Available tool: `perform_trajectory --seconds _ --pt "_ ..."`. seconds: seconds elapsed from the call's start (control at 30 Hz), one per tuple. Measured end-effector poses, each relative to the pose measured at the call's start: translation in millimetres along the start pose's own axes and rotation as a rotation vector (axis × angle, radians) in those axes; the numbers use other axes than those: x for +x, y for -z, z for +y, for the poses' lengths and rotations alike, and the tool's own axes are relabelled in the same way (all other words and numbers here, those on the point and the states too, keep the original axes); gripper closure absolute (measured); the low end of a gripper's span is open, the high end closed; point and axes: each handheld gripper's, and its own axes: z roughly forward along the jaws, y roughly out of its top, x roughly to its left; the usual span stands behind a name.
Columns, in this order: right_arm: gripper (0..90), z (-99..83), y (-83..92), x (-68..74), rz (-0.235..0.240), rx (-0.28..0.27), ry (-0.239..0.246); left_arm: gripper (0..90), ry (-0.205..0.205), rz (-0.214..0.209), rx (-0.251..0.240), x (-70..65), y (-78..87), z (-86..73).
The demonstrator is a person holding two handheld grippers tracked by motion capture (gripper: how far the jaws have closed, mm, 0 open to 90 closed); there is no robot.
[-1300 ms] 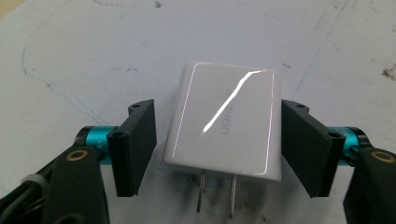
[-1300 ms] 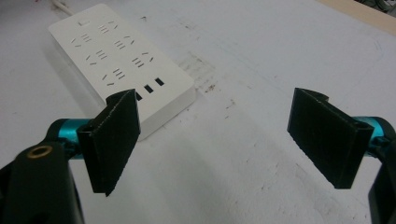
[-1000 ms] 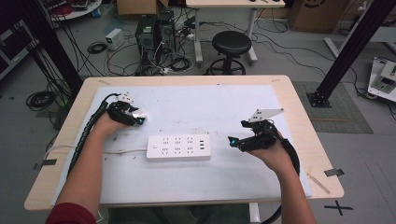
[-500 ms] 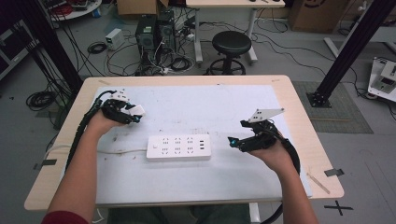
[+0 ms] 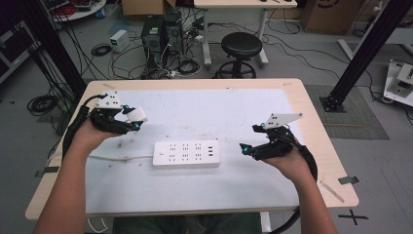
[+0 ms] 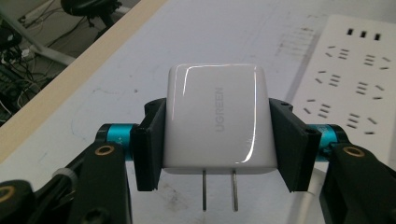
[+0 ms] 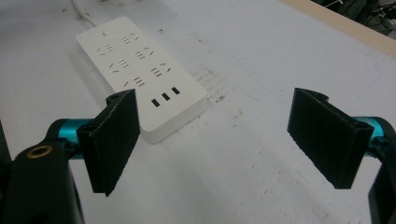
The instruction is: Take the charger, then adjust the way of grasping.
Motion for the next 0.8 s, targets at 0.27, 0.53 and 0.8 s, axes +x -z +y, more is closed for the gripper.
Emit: perform_trajectory --seconds 0.27,0.53,0.8 --pt "17.5 3.5 0.1 2.8 0.005 0.000 0.008 42.5 -0.031 -0.028 -0.016 -19.2 9.2 0.1" --pt "17.5 6.4 -5.7 3.5 0.025 0.009 0.015 42.5 -0.049 -0.039 -0.015 -31.4 5.0 -2.1" --pt "17.5 10.8 -4.3 8.9 0.034 0.004 0.015 42.4 -0.123 -0.085 -0.040 -56.8 -3.1 4.5"
